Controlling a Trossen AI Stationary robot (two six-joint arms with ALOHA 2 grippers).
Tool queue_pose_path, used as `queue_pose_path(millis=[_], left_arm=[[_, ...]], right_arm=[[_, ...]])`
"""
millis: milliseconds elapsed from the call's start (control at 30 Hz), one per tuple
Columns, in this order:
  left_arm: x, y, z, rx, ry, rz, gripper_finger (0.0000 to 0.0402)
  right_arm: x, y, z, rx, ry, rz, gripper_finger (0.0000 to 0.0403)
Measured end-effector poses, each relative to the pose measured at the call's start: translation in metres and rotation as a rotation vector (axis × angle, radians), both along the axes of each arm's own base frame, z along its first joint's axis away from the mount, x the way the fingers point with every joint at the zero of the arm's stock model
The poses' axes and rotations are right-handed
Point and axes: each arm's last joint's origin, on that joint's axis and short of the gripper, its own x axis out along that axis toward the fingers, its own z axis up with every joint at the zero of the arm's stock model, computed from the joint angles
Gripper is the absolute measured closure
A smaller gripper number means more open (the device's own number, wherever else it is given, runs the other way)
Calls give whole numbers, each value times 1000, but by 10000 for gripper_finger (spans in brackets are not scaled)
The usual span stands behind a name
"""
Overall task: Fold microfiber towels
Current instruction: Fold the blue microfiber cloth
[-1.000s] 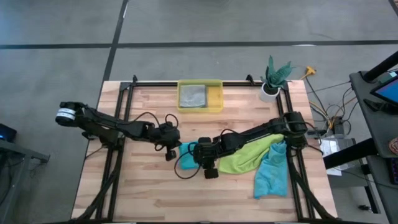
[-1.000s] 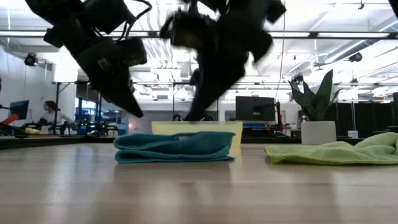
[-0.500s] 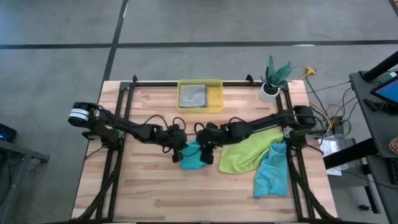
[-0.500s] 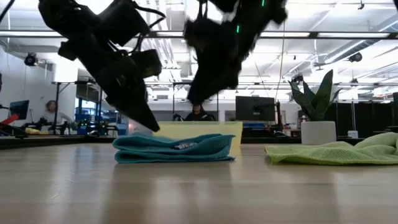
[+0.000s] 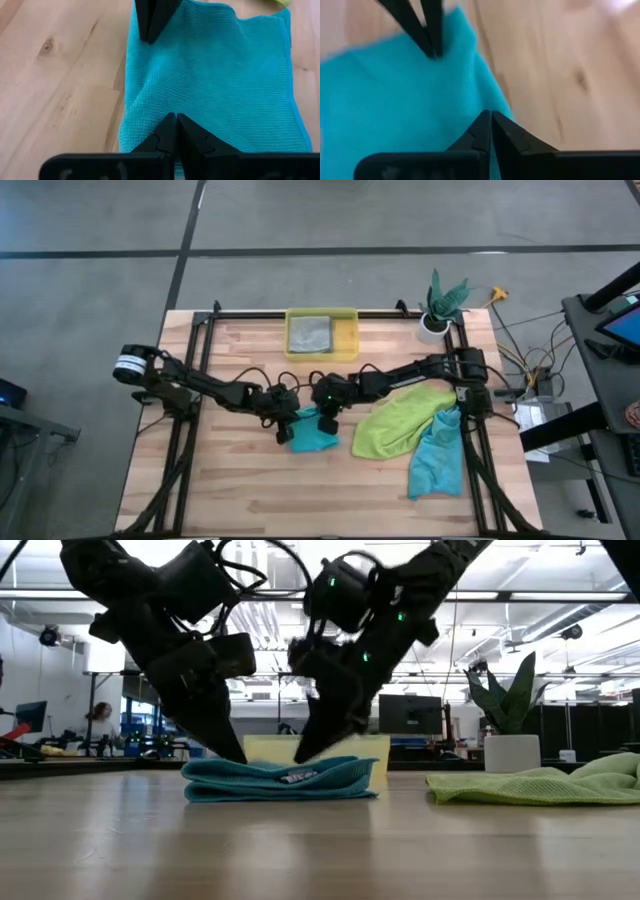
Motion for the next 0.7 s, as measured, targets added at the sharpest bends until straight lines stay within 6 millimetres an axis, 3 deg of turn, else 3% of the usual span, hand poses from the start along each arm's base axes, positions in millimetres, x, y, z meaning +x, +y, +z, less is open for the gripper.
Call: queue_pose_path(millis=[233,467,700], left_arm=[[2,0,3,-24,-12,24,401],[0,-5,1,-68,-1,36,401],[-3,-20,0,-122,14,26,401]], right_arm=[[2,2,1,-9,-23,-8,394],[1,-1,-23,-5,41,-2,394],[3,-1,-27,11,34,-42,394]])
